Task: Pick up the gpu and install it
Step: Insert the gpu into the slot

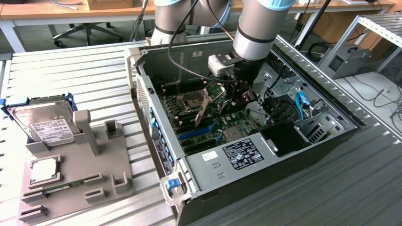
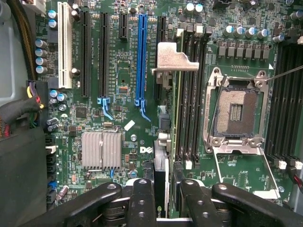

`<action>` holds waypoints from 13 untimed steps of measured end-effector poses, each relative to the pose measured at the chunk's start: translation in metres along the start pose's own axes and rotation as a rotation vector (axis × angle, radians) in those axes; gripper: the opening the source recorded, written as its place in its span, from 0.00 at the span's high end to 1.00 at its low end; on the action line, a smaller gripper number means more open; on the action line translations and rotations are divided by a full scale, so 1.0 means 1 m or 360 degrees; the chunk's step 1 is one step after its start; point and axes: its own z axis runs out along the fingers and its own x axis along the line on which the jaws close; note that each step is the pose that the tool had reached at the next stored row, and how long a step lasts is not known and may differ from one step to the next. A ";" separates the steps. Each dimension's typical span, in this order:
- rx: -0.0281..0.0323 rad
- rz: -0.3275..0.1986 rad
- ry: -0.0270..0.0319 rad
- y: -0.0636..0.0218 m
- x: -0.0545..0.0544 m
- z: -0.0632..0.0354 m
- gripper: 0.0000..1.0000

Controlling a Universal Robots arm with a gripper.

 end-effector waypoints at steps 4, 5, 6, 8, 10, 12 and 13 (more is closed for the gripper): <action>0.00000 0.0000 0.00001 0.0007 0.000 0.0006 0.74; 0.00000 0.0000 0.00000 0.0010 0.000 0.0007 0.74; 0.00000 0.0000 0.00000 0.0012 0.000 0.0009 0.74; 0.00000 0.0000 0.00000 0.0015 0.000 0.0012 0.74; 0.00000 0.0000 0.00000 0.0019 0.000 0.0015 0.74; 0.00000 0.0000 0.00001 0.0023 0.000 0.0018 0.74; 0.00000 0.0000 0.00000 0.0025 0.000 0.0019 0.74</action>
